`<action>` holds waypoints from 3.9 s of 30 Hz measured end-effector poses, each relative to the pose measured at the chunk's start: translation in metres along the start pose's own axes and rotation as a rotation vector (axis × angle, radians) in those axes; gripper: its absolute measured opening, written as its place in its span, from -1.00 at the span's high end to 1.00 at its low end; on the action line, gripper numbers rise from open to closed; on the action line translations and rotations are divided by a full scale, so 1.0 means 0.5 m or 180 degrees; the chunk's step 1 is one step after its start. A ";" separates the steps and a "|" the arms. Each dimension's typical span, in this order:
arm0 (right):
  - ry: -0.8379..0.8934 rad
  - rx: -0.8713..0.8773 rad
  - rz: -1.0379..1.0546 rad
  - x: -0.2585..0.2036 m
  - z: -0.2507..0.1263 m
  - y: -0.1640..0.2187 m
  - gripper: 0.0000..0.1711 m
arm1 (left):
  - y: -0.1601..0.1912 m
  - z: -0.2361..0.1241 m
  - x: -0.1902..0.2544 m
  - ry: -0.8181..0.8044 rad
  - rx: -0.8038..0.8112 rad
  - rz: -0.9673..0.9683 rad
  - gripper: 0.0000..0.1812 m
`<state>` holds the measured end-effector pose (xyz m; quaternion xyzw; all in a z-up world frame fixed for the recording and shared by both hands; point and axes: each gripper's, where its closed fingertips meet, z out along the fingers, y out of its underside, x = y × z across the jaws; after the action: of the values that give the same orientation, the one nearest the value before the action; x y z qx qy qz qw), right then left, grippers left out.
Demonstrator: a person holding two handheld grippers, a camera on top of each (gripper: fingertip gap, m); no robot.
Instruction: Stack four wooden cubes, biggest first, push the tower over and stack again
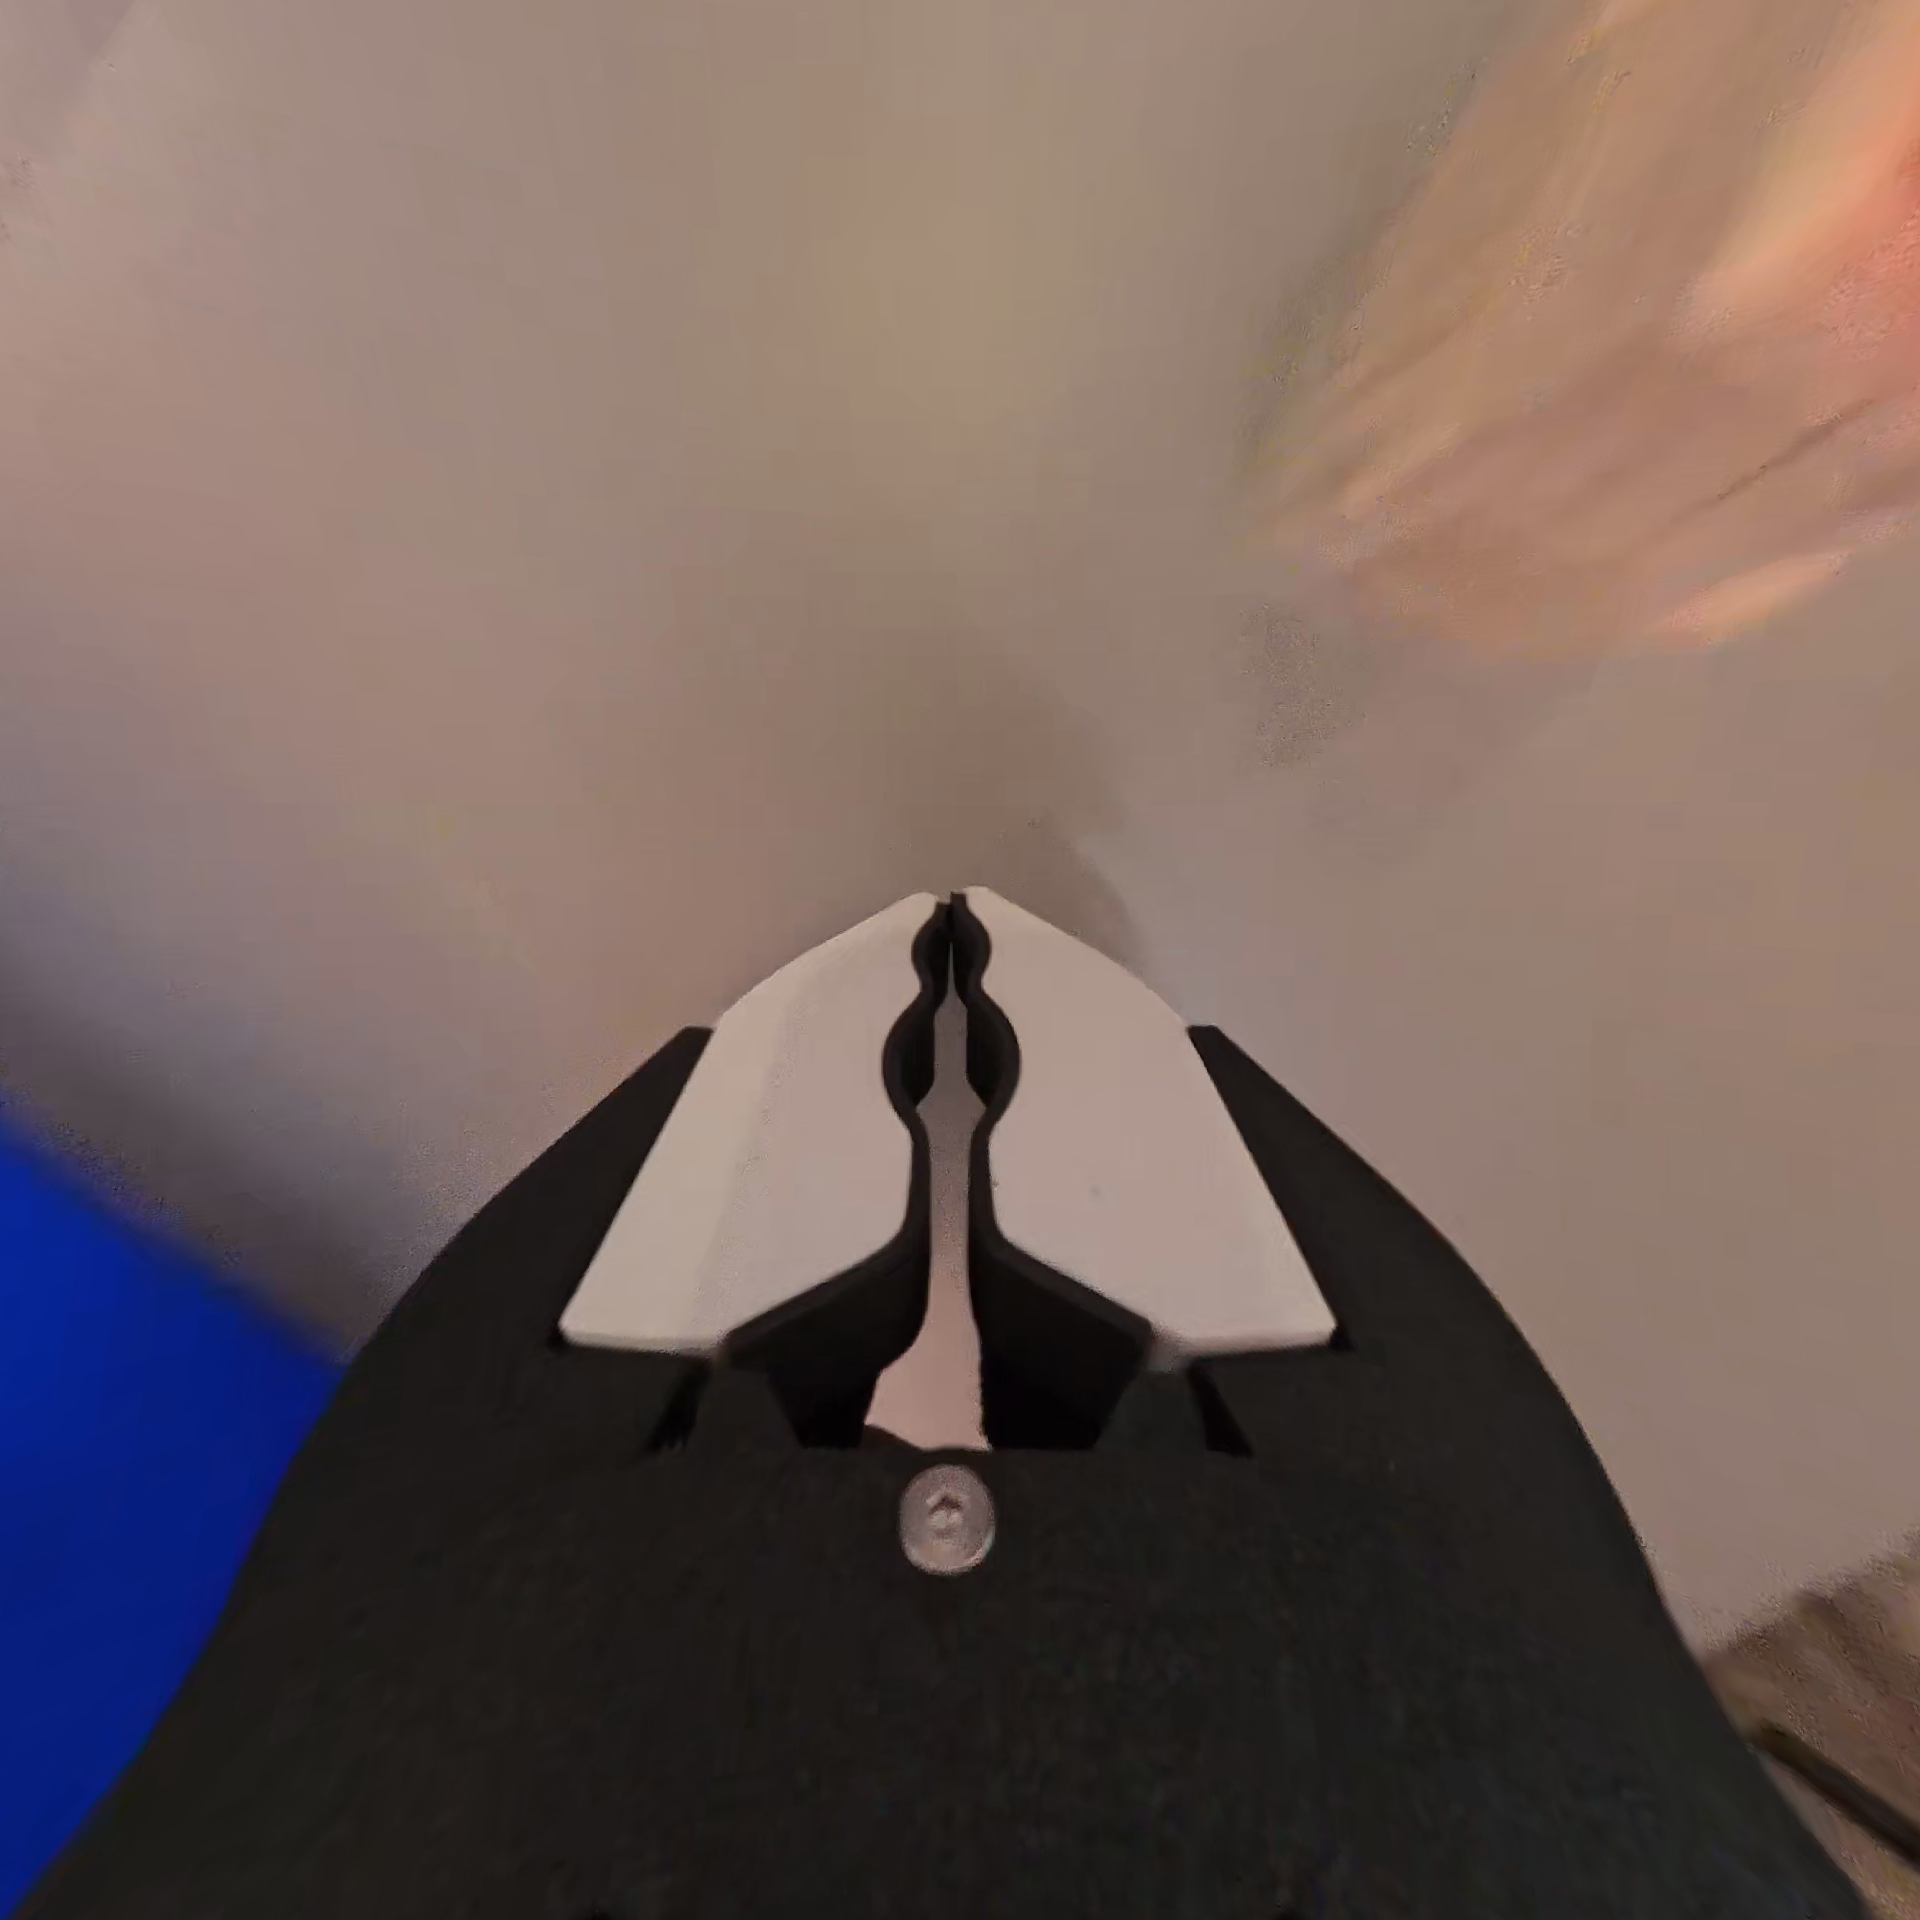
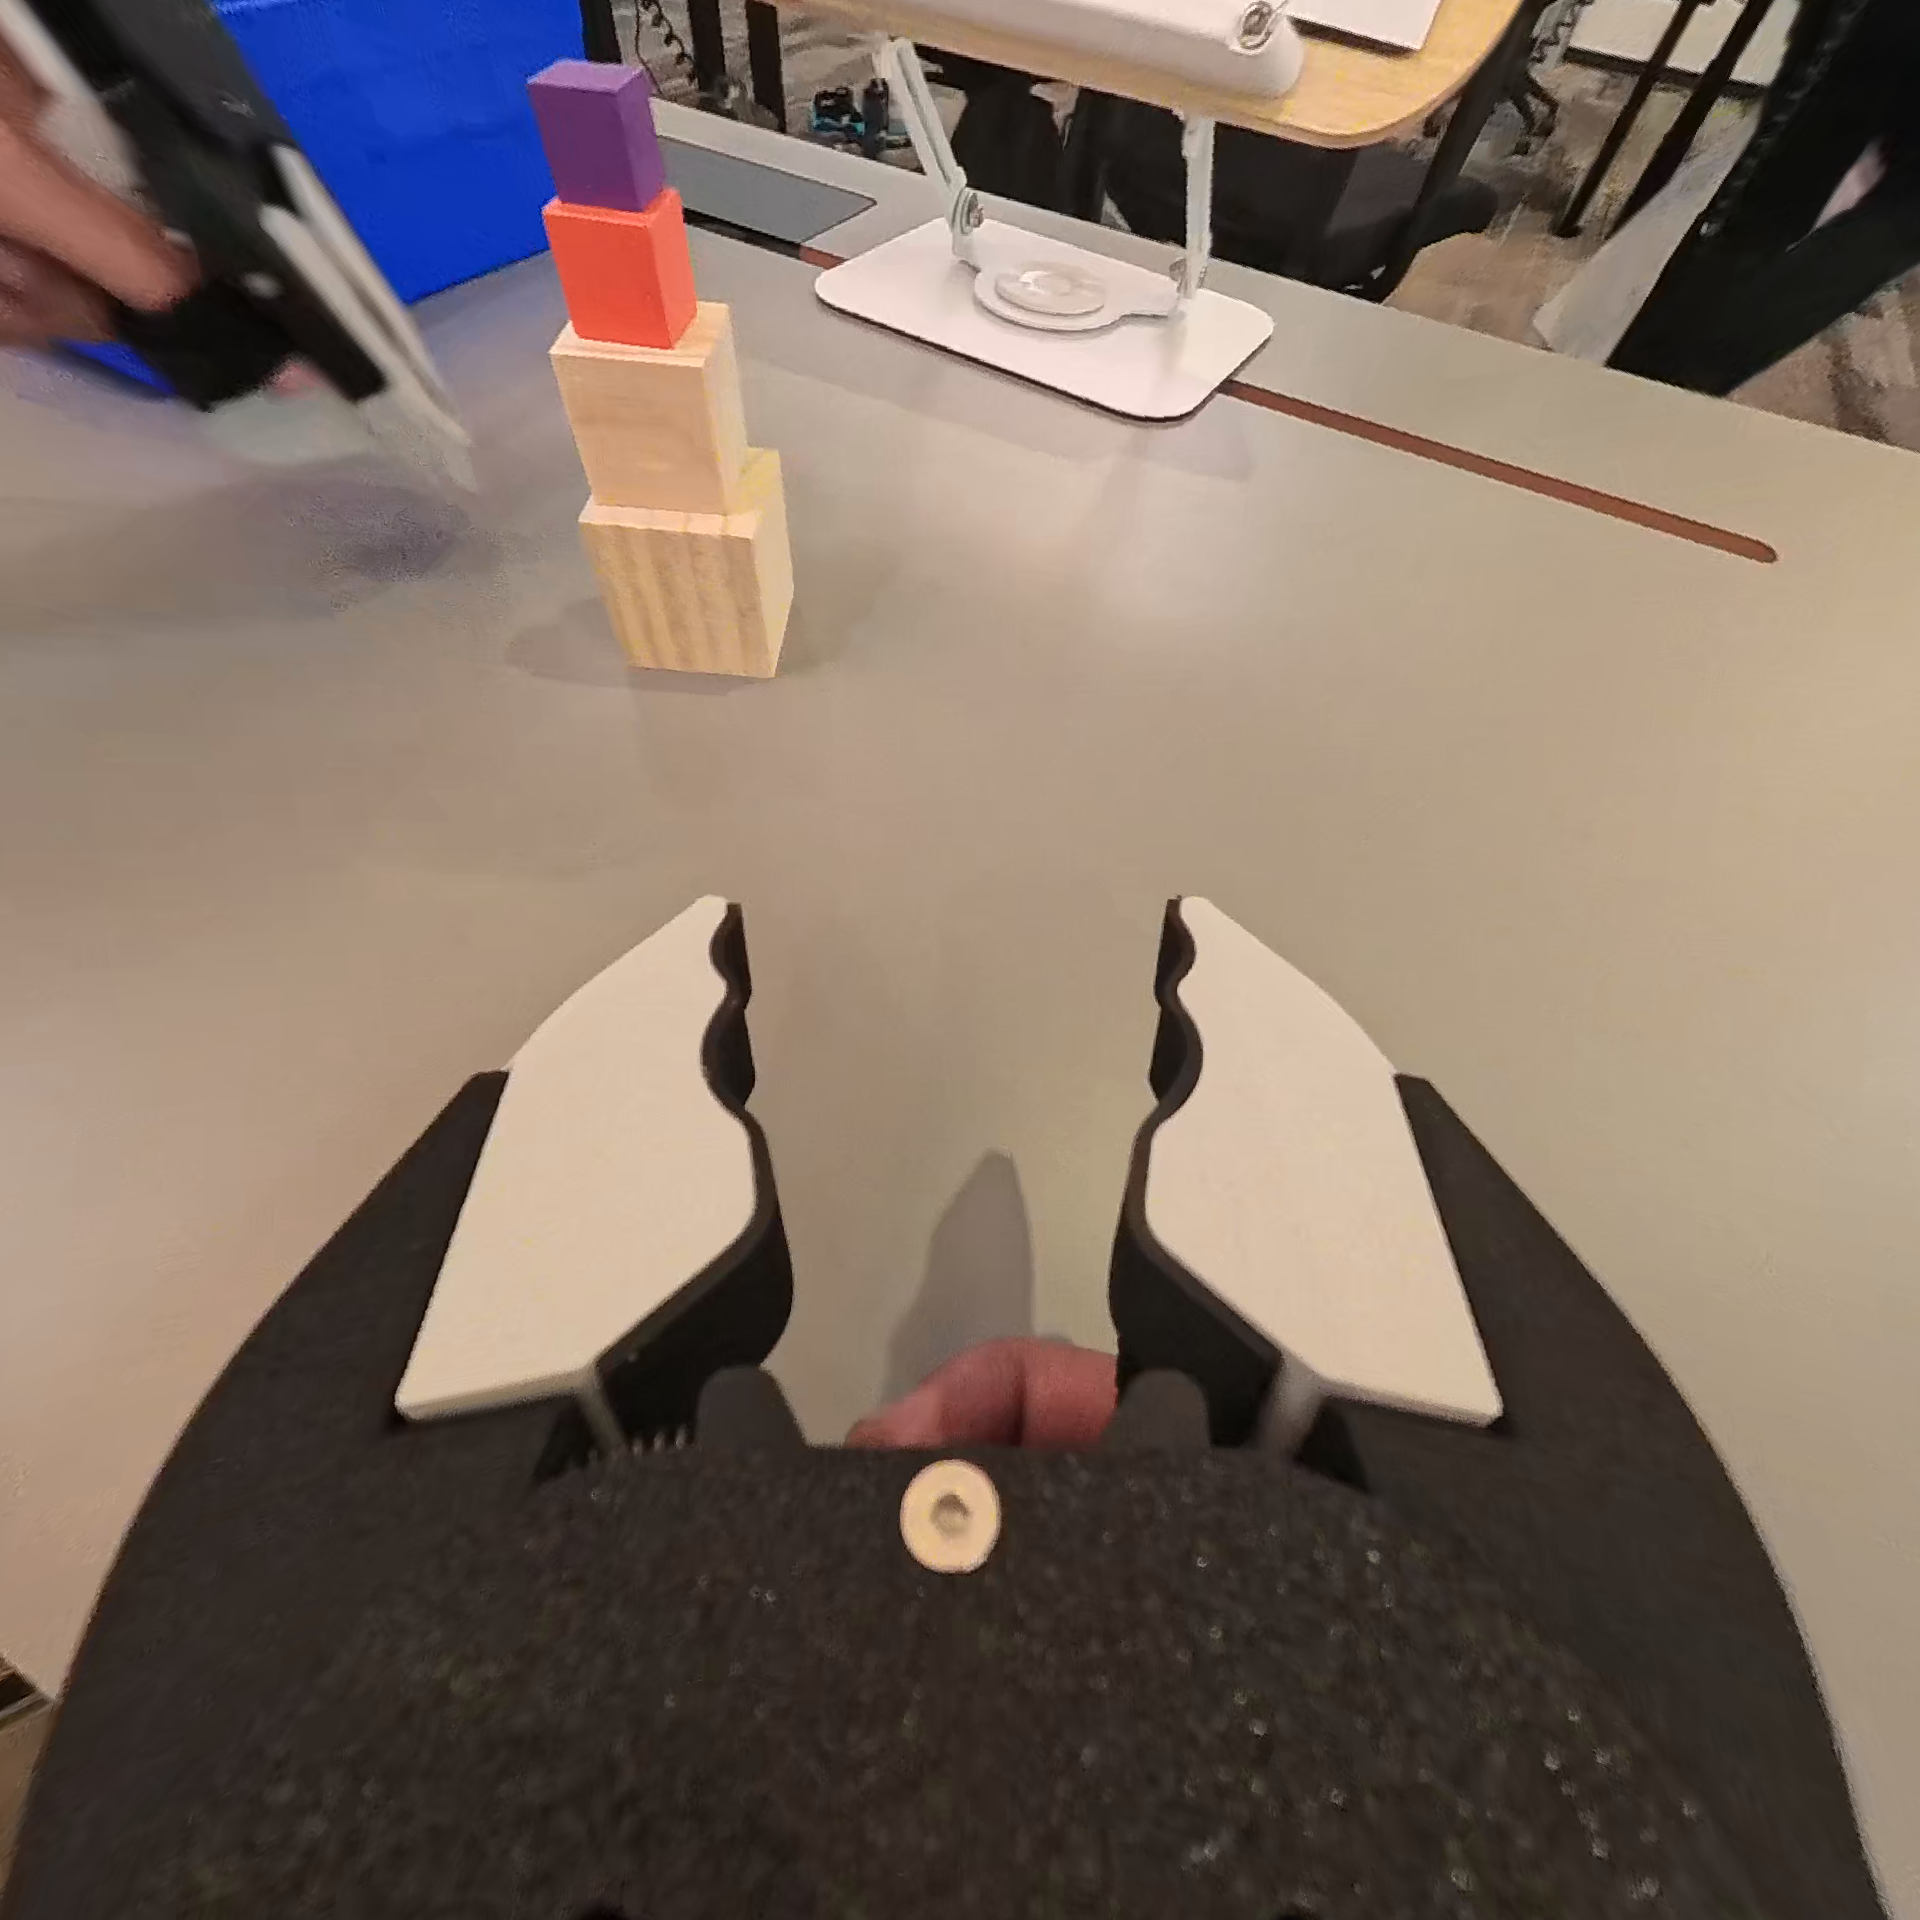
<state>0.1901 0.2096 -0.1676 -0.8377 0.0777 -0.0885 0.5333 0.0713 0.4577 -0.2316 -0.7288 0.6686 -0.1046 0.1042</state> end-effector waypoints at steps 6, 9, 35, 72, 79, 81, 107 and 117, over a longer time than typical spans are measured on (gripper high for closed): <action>0.0034 0.0081 0.0098 0.014 -0.019 -0.005 0.13 | -0.115 -0.020 0.107 0.0511 0.0542 0.0200 1.00; 0.0028 0.0053 0.0144 0.025 -0.023 0.003 0.16 | -0.096 -0.044 0.050 0.0552 0.0914 -0.0186 1.00; 0.0834 -0.0237 0.0227 0.241 -0.173 0.099 0.06 | 0.095 -0.145 0.030 -0.0343 0.2555 -0.0740 -0.19; 0.0924 0.0032 0.0337 0.070 -0.046 0.030 -0.14 | 0.195 -0.187 0.065 -0.1209 0.2891 -0.1464 -0.15; 0.1000 -0.0057 0.0321 0.089 -0.041 0.041 -0.14 | 0.191 -0.183 0.072 -0.1100 0.2853 -0.1432 -0.12; 0.1103 -0.0087 0.0307 0.124 -0.036 0.033 -0.13 | 0.187 -0.190 0.077 -0.1057 0.2878 -0.1421 -0.11; 0.1001 -0.0755 0.0196 0.271 0.158 0.017 0.28 | 0.162 -0.187 0.083 -0.0836 0.2834 -0.1270 -0.02; -0.0573 -0.0161 -0.0597 0.044 0.293 -0.135 0.28 | 0.170 -0.190 0.080 -0.0864 0.2799 -0.1234 -0.01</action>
<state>0.2476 0.3620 -0.1660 -0.8590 -0.0469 -0.0605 0.5061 -0.0340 0.4093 -0.1649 -0.7338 0.3939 -0.2982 0.4664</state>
